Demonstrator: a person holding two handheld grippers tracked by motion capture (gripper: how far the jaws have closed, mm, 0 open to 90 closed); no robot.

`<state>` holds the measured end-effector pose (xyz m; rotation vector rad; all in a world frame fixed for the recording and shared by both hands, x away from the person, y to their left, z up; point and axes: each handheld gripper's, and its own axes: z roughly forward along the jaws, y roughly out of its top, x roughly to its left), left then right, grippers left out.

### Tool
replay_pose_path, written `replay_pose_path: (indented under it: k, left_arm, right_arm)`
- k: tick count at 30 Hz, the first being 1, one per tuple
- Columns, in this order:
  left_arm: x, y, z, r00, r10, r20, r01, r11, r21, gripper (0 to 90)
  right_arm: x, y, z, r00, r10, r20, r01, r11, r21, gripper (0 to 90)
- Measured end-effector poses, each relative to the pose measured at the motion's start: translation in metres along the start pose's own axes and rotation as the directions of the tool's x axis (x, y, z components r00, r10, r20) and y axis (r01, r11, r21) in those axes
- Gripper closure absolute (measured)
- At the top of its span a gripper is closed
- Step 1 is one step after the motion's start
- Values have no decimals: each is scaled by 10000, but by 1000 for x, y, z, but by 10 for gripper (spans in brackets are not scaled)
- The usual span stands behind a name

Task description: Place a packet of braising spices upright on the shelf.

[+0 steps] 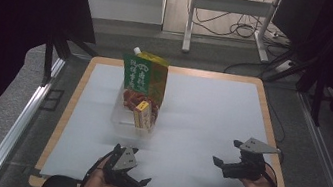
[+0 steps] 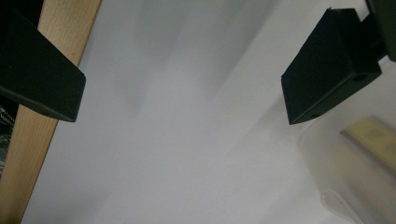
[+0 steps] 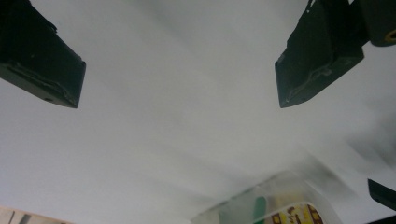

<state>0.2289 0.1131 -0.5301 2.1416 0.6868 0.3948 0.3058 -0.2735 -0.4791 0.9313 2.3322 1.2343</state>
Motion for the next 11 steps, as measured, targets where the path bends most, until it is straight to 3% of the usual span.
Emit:
replay_pose_path:
  k: [11]
  left_arm:
    - [0,0,2,10000,29,-27,-28,9999,169,0]
  right_arm:
    - [-9,-19,-3,9990,142,422,-168,9979,620,19]
